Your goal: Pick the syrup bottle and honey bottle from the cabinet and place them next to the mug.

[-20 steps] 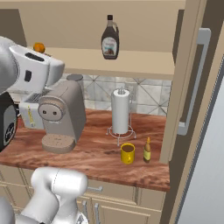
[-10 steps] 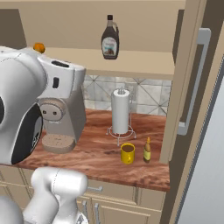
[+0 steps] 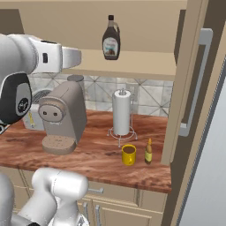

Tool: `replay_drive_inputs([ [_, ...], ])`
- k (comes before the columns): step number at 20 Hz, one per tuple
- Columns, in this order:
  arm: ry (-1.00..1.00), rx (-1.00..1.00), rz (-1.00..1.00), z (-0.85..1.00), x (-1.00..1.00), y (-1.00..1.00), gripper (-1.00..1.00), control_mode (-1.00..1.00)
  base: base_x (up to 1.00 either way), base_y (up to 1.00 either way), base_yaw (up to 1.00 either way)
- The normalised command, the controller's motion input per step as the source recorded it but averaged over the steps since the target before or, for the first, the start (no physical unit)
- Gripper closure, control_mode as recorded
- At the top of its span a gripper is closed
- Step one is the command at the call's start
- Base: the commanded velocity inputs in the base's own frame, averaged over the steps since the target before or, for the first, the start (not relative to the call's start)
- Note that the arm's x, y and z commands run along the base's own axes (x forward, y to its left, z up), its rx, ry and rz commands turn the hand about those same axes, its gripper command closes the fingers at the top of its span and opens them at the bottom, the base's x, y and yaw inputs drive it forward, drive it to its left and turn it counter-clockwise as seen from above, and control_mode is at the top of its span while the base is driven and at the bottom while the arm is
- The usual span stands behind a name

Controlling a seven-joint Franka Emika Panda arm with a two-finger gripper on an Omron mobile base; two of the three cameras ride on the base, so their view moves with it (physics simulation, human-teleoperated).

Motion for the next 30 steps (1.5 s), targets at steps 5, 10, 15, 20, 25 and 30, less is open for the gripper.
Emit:
replay_drive_inputs([
  [5,0.0,-0.08,-0.14,-0.01,0.28,0.07,-1.0,-1.0,0.0,0.0,0.0],
  [10,0.0,0.0,0.0,-0.01,0.19,0.0,-1.0,-1.0,0.0,0.0,0.0],
  [15,0.0,0.0,0.0,-0.14,0.73,-0.03,-1.0,-1.0,0.0,0.0,0.0],
  [20,0.0,0.0,0.0,-0.16,0.76,0.0,-1.0,-1.0,0.0,0.0,0.0],
  [25,0.0,0.0,0.0,-0.02,0.18,0.0,-1.0,-1.0,0.0,0.0,0.0],
  [30,0.0,0.0,0.0,0.0,0.63,-0.16,-1.0,-1.0,0.0,0.0,0.0],
])
